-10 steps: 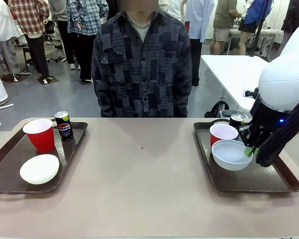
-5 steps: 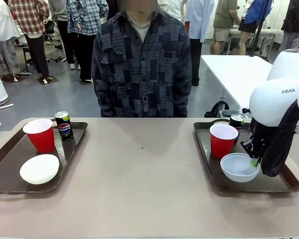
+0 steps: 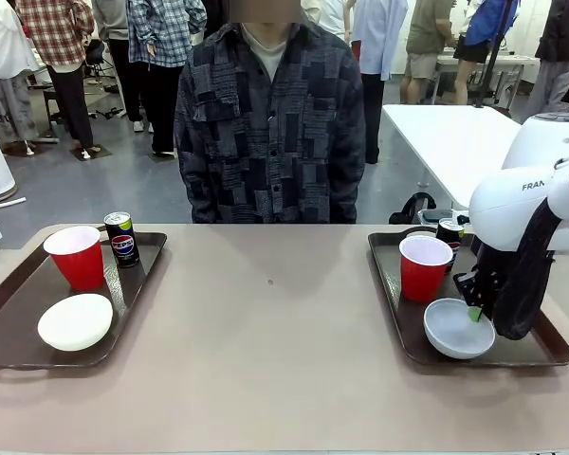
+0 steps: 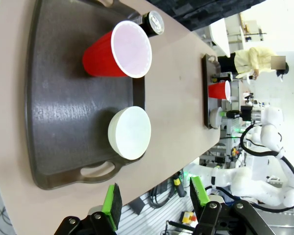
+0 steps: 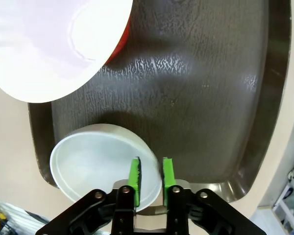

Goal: Prepare tableware on both trays.
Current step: Pick up a Picnic Bowl from the table and place it on a Handle tray.

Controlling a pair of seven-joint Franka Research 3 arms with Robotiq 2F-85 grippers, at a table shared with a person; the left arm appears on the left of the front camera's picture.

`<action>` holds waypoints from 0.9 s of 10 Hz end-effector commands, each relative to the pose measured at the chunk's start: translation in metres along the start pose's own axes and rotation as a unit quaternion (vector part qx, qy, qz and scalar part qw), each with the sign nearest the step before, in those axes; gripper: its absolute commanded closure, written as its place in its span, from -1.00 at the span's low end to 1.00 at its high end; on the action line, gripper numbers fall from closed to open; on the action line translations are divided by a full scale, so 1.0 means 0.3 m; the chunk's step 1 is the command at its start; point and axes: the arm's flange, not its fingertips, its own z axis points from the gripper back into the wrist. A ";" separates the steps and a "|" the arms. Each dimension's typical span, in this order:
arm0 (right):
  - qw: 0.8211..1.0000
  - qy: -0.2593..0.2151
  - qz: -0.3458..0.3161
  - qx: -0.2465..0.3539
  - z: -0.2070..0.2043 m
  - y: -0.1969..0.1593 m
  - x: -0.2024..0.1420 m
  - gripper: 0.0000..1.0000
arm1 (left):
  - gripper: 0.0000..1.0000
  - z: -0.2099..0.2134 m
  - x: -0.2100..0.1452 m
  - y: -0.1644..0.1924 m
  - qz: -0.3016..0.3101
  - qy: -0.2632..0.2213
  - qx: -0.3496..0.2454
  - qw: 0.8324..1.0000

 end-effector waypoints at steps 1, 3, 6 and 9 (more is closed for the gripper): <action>1.000 -0.016 0.013 -0.002 -0.005 -0.023 -0.056 -1.00 | -0.49 0.003 -0.002 -0.005 0.000 -0.002 -0.001 1.000; 1.000 -0.021 0.008 -0.006 0.009 -0.024 -0.062 -1.00 | -0.49 0.003 -0.002 -0.005 0.000 -0.002 -0.001 1.000; 1.000 -0.021 -0.021 -0.006 0.122 -0.010 -0.121 -0.58 | -0.49 0.003 -0.002 -0.005 0.000 -0.002 -0.001 1.000; 0.997 -0.052 -0.051 0.005 0.264 0.019 -0.202 -1.00 | -0.49 0.003 -0.002 -0.005 0.000 -0.002 -0.001 1.000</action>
